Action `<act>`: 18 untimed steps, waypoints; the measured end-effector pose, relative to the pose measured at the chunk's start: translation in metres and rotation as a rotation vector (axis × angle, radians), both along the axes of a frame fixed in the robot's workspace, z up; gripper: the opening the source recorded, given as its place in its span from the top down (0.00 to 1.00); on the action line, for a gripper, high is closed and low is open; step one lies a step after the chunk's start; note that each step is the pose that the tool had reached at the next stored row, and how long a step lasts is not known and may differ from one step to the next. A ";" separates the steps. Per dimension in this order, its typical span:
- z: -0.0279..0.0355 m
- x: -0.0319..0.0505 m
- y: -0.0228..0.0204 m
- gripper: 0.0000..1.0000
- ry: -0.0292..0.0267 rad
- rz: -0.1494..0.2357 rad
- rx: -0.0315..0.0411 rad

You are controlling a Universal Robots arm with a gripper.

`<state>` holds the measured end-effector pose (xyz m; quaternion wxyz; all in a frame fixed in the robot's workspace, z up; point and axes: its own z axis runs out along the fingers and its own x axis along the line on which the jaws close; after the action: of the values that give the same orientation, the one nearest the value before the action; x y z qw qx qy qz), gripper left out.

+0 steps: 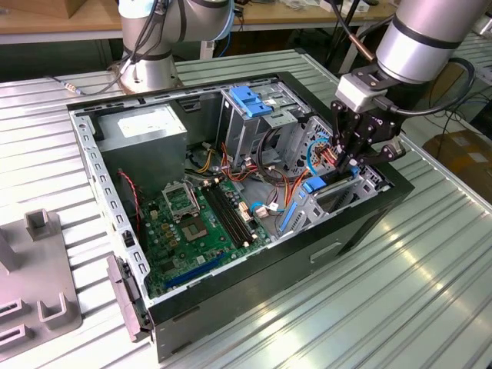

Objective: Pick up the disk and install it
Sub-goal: 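Insert the first disk wire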

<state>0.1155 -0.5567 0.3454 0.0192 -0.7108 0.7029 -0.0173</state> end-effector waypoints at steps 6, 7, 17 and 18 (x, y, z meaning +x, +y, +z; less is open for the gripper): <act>0.0019 0.0000 0.0000 0.84 0.0000 0.000 0.0000; 0.0019 0.0000 0.0000 0.84 0.0000 0.000 0.0003; 0.0021 -0.0001 0.0006 0.84 0.0010 -0.008 0.0005; 0.0021 0.0000 0.0021 0.84 0.0012 -0.014 0.0005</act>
<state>0.1155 -0.5546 0.3475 0.0188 -0.7059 0.7078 -0.0168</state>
